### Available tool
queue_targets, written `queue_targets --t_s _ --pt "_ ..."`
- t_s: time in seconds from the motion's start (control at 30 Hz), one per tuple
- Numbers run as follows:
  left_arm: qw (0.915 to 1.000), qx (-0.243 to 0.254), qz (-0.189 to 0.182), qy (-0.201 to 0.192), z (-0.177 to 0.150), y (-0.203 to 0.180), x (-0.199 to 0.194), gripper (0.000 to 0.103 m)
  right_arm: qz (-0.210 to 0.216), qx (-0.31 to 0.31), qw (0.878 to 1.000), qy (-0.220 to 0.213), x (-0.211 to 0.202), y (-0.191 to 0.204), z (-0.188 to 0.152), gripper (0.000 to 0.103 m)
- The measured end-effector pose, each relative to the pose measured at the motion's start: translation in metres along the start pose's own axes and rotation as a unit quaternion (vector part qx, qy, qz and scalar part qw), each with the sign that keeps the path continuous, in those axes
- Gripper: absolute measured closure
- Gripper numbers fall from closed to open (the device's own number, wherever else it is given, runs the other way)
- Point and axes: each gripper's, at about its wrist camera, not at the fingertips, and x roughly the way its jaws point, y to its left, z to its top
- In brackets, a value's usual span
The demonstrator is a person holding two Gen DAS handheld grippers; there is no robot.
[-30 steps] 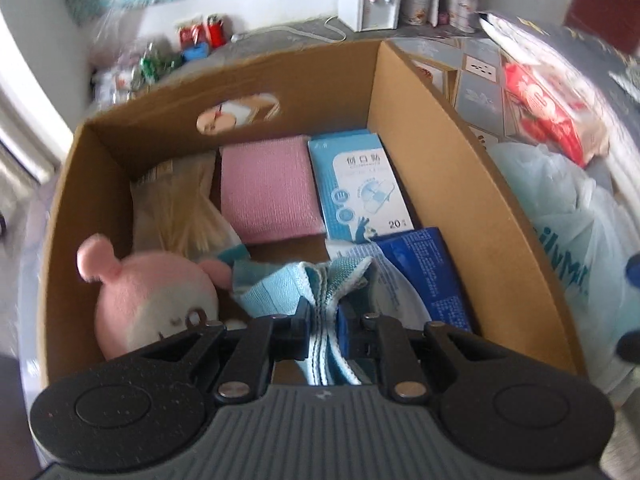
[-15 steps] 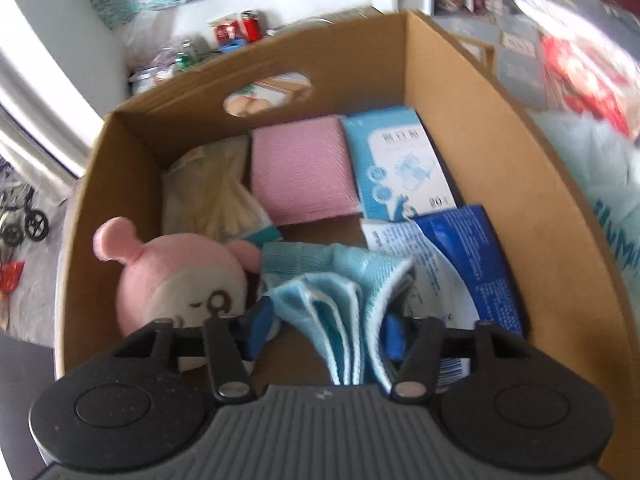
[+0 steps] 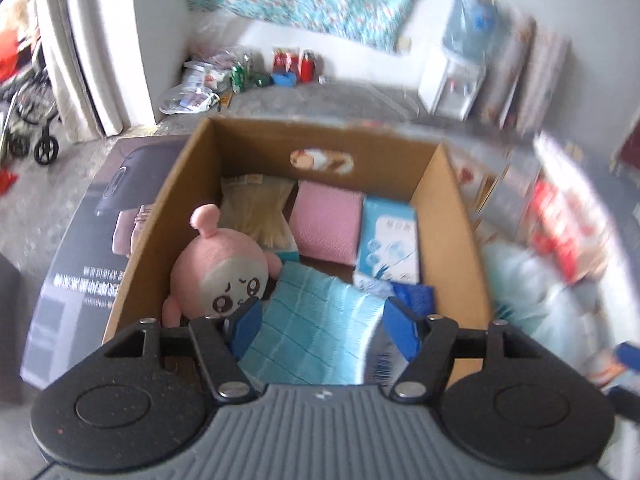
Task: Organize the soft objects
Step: 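Lower the light-blue towel into the box and open the left gripper, then move the right gripper to the white yogurt cup and grasp its rim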
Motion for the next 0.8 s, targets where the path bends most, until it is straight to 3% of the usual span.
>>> queue_targets --t_s 0.23,0.37,0.57,0.67,0.8 --pt "0.9959 -0.068 -0.023 -0.055 -0.039 0.016 -0.057 0.027 0.019 0.022 1.0 -0.005 -0.011 0.011 0.003 0.056" --pt "0.9909 -0.089 -0.043 -0.091 -0.069 0.013 -0.076 0.027 0.004 0.039 0.999 -0.024 -0.027 0.007 0.005 0.056" --pt "0.9857 -0.043 -0.083 -0.14 -0.112 -0.032 -0.094 0.027 -0.09 0.085 0.99 -0.063 -0.09 -0.033 -0.012 0.055" --pt "0.9817 -0.017 -0.126 -0.142 -0.125 -0.064 -0.093 0.027 -0.146 0.111 0.981 -0.06 -0.12 -0.055 -0.033 0.053" --pt "0.9734 0.027 -0.171 -0.15 -0.14 -0.108 -0.089 0.027 -0.188 0.15 0.97 -0.046 -0.146 -0.081 -0.071 0.052"
